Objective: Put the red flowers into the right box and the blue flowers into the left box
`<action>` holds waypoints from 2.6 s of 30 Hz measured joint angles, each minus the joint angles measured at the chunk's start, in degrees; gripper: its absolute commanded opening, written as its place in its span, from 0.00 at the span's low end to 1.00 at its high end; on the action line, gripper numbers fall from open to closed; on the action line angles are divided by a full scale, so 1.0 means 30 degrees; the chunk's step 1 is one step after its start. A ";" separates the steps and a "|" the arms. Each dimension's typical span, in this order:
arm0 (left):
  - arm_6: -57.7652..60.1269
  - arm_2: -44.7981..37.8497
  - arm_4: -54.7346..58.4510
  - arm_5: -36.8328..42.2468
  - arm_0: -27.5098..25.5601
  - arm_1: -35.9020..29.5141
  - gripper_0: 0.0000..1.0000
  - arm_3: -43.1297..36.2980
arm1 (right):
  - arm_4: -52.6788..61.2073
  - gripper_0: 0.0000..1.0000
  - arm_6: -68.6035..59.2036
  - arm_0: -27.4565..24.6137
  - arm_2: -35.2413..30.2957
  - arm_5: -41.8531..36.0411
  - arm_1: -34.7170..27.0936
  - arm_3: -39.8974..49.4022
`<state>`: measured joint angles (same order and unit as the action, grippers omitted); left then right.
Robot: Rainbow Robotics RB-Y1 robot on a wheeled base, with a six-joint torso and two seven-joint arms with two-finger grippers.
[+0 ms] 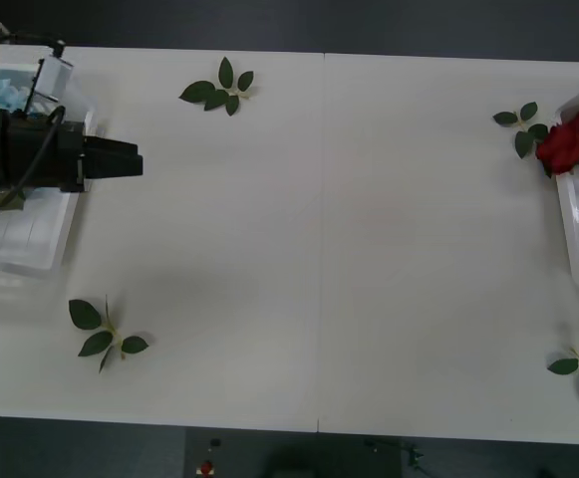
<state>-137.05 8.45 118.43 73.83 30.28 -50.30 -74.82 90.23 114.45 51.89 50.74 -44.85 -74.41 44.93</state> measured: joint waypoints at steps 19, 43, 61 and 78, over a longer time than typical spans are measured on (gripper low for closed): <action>-0.4388 0.4724 0.7618 -1.3087 -0.4976 -0.7968 0.75 -1.5508 | 0.6382 1.00 0.1191 -0.0135 -0.0755 -0.4836 -0.0029 0.1421; -0.4389 0.4750 0.8038 -1.6889 -0.5275 -0.7558 0.75 -1.7666 | 1.9414 1.00 1.3355 -1.1352 -0.8889 -0.0556 -0.0725 2.0344; -0.4390 0.3368 0.8449 -1.2767 -0.5276 -0.7752 0.75 -1.4595 | 1.9412 1.00 1.3355 -1.3130 -0.9077 0.3212 -0.0326 2.6181; -0.4586 0.3368 0.8364 -0.9980 -0.5275 -0.6343 0.75 -1.4426 | 1.9411 1.00 1.3355 -1.3134 -0.9077 0.3209 -0.0053 2.6210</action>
<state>-150.81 18.55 143.52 43.89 14.46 -69.33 -118.10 148.46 154.51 12.48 23.51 -35.22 -74.57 123.56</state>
